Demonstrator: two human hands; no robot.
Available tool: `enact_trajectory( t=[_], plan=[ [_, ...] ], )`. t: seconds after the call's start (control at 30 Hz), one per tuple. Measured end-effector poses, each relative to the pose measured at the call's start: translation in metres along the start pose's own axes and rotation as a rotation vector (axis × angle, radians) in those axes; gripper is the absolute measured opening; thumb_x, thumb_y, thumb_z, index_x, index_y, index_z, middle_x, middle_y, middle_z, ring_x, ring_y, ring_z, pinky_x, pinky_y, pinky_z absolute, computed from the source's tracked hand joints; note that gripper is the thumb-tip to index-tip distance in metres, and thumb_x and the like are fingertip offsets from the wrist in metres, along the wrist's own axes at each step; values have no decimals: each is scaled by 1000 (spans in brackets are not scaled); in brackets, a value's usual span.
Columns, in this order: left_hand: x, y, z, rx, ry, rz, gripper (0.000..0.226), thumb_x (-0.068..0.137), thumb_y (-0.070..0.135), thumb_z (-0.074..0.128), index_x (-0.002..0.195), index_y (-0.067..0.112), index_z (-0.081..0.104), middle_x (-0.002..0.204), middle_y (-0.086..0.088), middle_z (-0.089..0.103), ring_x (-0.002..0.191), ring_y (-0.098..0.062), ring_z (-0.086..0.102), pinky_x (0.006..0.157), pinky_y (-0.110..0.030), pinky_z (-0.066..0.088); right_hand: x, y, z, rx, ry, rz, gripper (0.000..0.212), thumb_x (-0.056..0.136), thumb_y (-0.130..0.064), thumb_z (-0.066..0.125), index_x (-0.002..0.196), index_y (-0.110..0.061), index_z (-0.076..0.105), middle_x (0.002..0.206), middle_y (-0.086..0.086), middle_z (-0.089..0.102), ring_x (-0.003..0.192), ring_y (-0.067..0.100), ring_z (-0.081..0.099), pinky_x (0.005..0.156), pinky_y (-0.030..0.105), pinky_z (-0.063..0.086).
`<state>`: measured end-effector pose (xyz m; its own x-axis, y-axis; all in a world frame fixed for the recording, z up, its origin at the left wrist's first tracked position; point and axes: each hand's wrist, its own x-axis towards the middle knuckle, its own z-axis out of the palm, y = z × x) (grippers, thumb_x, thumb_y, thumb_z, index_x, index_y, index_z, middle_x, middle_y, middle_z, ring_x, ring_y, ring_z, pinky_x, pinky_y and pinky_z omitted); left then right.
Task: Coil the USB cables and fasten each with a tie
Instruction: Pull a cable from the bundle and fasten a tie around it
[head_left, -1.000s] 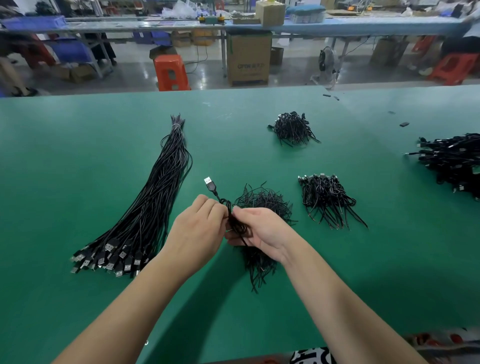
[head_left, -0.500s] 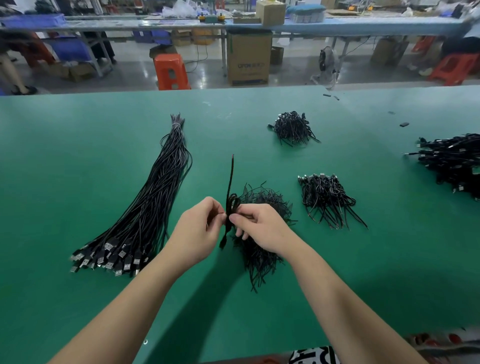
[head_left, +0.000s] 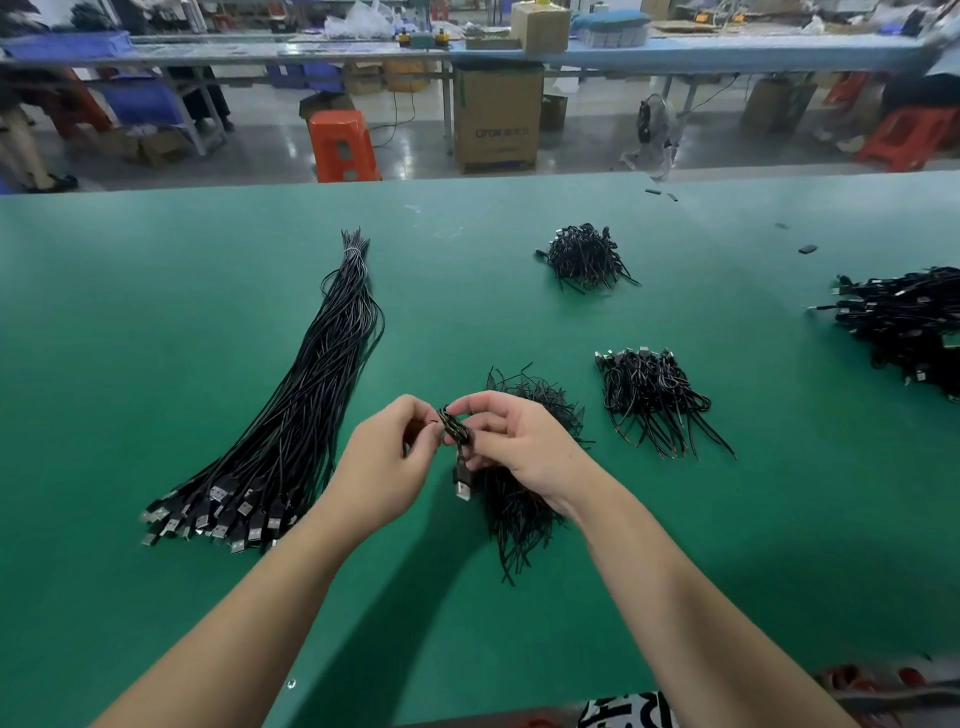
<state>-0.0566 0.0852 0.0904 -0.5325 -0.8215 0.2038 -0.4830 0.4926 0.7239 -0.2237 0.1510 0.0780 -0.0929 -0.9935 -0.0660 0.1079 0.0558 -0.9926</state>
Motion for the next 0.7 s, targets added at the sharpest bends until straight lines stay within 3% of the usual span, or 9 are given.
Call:
enact_trajectory(
  t=[0.13, 0.23, 0.3, 0.4, 0.47, 0.53, 0.57, 0.63, 0.7],
  plan=[
    [3, -1, -1, -322, -84, -173, 18, 98, 6, 58, 82, 15, 61, 64, 7, 61, 56, -10, 46, 54, -25, 36, 1, 0, -2, -246, 115, -105, 18, 88, -12, 76, 93, -30, 75, 84, -1, 64, 66, 13, 54, 67, 28, 55],
    [0, -1, 0, -159, -63, -76, 16, 96, 10, 61, 82, 18, 60, 62, 8, 60, 53, -5, 45, 53, -17, 36, 1, -2, -1, -357, 203, -160, 19, 91, -23, 73, 82, -39, 74, 97, -11, 70, 60, 5, 57, 60, 22, 50],
    [-1, -1, 2, -103, -38, -39, 16, 96, 14, 62, 81, 21, 59, 63, 7, 58, 53, -5, 42, 53, -18, 36, 2, -3, 1, -362, 182, -178, 26, 95, -16, 66, 86, -38, 73, 115, -14, 69, 69, 6, 62, 61, 26, 54],
    [-1, -2, 4, -186, 6, -100, 17, 97, 15, 60, 81, 20, 61, 65, 6, 58, 57, -9, 45, 57, -26, 38, 1, 0, 3, -287, 110, -151, 40, 97, 4, 52, 99, -30, 71, 125, -6, 69, 72, 7, 65, 81, 29, 57],
    [1, -1, 4, -275, 11, -162, 15, 97, 13, 60, 83, 17, 63, 67, 3, 60, 62, -14, 48, 62, -31, 41, 1, 3, 3, -287, 82, -145, 43, 90, 8, 56, 105, -29, 71, 113, 1, 73, 74, 0, 61, 86, 21, 54],
    [1, 0, 3, -316, 2, -183, 15, 98, 12, 60, 83, 15, 63, 67, -2, 60, 63, -16, 48, 64, -32, 40, 2, 6, 4, -275, 79, -141, 34, 87, 1, 68, 106, -27, 72, 86, -11, 71, 69, -1, 60, 82, 20, 55],
    [1, 1, 2, -294, -2, -165, 15, 97, 12, 60, 83, 16, 62, 67, -4, 59, 62, -15, 47, 63, -32, 40, 4, 7, 3, -306, 106, -150, 28, 87, -5, 74, 106, -25, 73, 82, -16, 68, 71, 1, 62, 79, 20, 53],
    [0, 2, 1, -137, 10, -74, 15, 96, 14, 61, 82, 18, 59, 67, 1, 59, 58, -10, 46, 61, -28, 39, 8, 10, 2, -416, 177, -161, 21, 85, -22, 80, 106, -24, 75, 91, -16, 68, 76, 5, 63, 74, 20, 49],
    [-2, 7, 0, 43, 57, 53, 12, 95, 12, 60, 84, 16, 57, 70, 6, 59, 62, -11, 50, 60, -25, 39, 9, 9, 4, -353, 190, -97, 13, 85, -30, 80, 96, -29, 73, 80, -11, 68, 63, 10, 58, 63, 21, 48]
  ],
)
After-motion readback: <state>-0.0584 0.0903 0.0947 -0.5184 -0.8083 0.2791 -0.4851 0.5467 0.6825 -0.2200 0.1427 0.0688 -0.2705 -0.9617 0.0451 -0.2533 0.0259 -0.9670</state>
